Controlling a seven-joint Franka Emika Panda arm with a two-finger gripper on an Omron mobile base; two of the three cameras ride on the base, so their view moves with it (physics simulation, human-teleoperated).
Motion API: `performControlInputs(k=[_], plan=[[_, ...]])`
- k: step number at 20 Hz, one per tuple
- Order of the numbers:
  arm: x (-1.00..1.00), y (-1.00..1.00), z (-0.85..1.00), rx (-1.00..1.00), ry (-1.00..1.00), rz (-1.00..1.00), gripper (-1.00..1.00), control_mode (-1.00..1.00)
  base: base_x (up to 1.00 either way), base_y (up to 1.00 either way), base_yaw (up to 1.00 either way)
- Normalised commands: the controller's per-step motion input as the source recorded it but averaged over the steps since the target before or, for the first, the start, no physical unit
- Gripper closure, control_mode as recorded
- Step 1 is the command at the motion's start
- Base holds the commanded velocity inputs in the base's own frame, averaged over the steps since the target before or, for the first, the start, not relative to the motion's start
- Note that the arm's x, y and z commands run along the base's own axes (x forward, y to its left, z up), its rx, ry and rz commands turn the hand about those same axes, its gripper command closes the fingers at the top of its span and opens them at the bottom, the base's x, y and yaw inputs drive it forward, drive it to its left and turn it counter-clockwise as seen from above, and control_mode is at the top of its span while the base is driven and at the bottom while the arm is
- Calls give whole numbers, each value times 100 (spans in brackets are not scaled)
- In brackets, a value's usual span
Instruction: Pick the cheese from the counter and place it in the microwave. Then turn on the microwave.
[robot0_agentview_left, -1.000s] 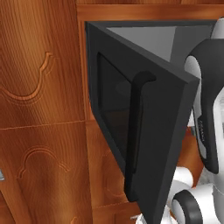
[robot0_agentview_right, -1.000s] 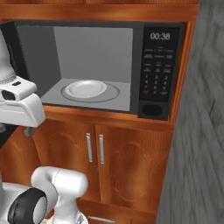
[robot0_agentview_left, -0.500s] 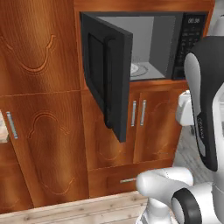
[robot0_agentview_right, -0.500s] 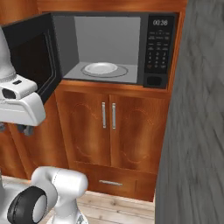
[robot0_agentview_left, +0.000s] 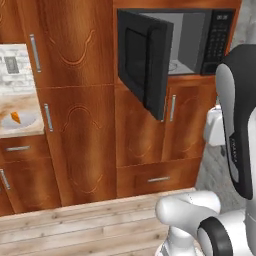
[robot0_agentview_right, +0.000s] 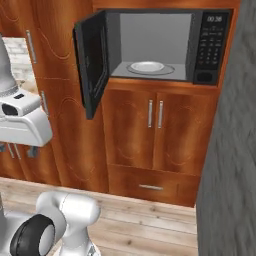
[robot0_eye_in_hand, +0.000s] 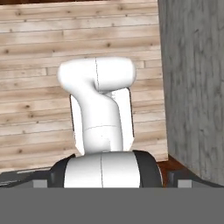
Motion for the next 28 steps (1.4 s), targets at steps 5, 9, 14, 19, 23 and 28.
performControlInputs(k=[5,9,14,19,23,28], plan=[[0,0,0,0,0,0,-100,100,-12,100,2],[0,0,0,0,0,0,-100,100,0,100,0],[0,0,0,0,0,0,-100,100,15,100,0],[0,0,0,0,0,0,-100,100,46,100,0],[0,0,0,0,0,0,-100,100,77,82,0],[0,0,0,0,0,0,-100,100,80,26,0]])
